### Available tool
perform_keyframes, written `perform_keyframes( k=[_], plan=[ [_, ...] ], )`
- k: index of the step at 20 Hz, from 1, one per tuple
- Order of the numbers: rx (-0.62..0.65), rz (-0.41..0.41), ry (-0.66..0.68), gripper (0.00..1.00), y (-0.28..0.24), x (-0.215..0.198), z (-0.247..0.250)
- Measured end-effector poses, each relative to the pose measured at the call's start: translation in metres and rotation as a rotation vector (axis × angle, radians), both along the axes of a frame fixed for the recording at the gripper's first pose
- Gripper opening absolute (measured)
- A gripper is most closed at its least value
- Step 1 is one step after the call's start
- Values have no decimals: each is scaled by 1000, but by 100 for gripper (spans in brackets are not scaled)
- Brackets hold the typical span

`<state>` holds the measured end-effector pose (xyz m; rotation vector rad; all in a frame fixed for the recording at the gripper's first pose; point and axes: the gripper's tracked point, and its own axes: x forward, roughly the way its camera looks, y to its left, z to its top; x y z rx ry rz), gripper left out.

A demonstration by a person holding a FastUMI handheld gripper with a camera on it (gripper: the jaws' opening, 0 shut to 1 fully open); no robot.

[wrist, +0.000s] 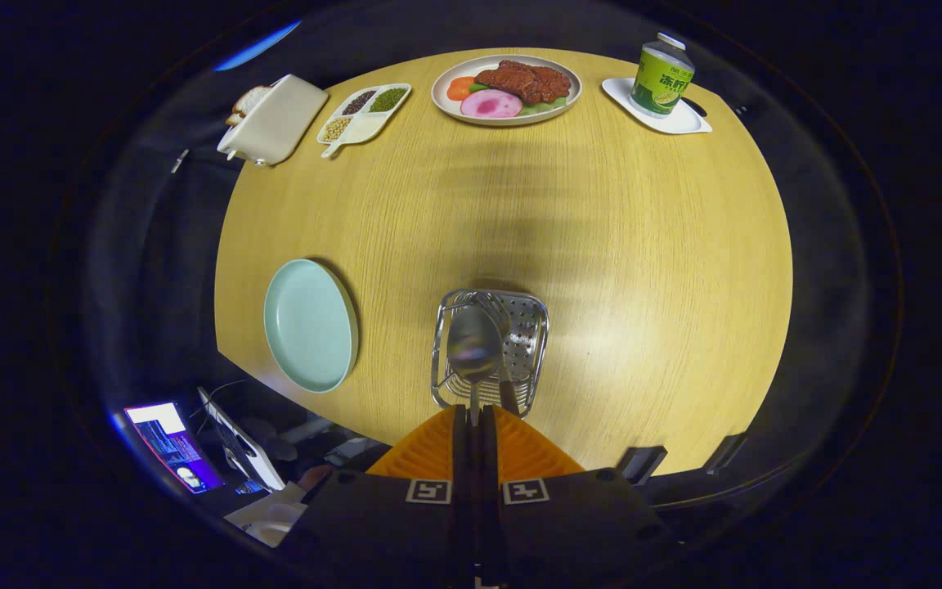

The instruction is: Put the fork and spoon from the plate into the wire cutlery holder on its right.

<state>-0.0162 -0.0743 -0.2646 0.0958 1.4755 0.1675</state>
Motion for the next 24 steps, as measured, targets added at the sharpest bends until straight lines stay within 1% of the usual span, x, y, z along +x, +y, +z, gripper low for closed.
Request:
perform_keyframes(
  k=[2, 4, 5, 6, 9, 10, 11, 12, 16, 18, 21, 24],
  plan=[
    [-14, -4, 14, 8, -2, 1, -4],
    [-10, -28, 10, 12, -3, 7, -2],
    [-3, -42, -3, 21, -2, 9, -1],
    [-3, -48, -21, 32, -4, 13, 2],
    [19, -58, -125, 90, -1, 21, 21],
    [30, -61, -171, 91, 1, 25, 31],
    [49, -65, -225, 98, 6, 27, 41],
    [59, -71, -278, 100, 9, 29, 53],
    [68, -123, -510, 99, 15, 42, 108],
    [96, -129, -615, 99, 25, 39, 141],
    [87, -122, -782, 99, 32, 40, 185],
    [111, -139, -962, 99, 44, 40, 239]
  ],
)
